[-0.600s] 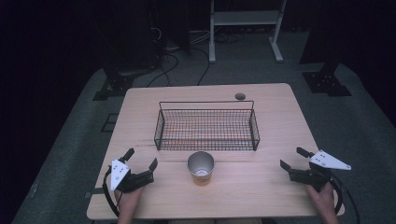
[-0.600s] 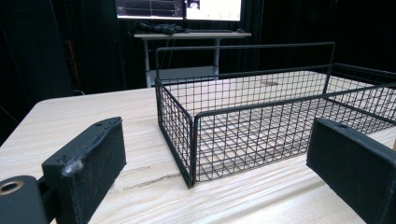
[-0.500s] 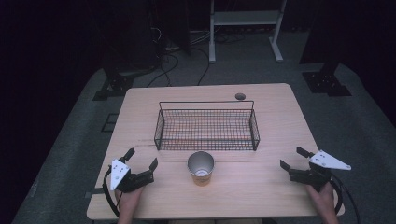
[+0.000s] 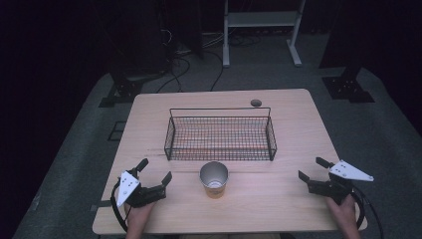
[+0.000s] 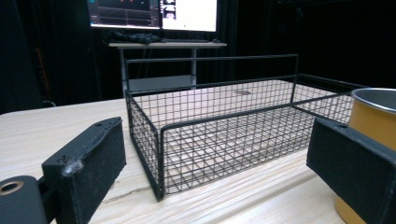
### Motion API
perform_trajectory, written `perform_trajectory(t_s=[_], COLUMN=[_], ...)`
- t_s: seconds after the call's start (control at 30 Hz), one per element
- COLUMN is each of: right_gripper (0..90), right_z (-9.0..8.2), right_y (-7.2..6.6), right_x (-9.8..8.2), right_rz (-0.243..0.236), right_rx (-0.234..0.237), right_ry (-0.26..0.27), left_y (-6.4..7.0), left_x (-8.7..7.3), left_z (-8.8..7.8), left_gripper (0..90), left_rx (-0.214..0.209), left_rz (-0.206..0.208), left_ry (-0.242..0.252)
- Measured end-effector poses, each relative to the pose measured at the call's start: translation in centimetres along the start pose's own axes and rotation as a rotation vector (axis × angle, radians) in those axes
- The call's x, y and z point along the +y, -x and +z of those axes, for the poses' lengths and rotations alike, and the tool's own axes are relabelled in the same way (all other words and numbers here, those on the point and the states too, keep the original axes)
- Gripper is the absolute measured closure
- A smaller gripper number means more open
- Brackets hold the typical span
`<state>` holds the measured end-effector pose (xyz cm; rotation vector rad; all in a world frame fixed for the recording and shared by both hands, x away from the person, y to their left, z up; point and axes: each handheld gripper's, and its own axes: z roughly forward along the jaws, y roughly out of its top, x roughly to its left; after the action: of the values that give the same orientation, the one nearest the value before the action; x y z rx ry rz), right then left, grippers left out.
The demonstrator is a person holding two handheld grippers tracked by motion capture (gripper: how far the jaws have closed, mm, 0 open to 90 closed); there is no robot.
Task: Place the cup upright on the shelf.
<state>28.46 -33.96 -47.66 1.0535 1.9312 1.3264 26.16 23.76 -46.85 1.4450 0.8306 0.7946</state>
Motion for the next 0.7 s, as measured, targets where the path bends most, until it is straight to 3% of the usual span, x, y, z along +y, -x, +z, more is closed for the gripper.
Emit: perform_trajectory(t_s=[0.7], right_gripper=[12.8], right_z=[-0.03], right_y=[0.07], right_x=[-0.01], right_rz=[0.008], right_rx=[-0.001], right_ry=[0.002], left_y=[1.03], left_x=[0.21], left_z=[0.33], left_gripper=[1.7], left_rx=[-0.084], left_rz=[0.03], left_ry=[0.021])
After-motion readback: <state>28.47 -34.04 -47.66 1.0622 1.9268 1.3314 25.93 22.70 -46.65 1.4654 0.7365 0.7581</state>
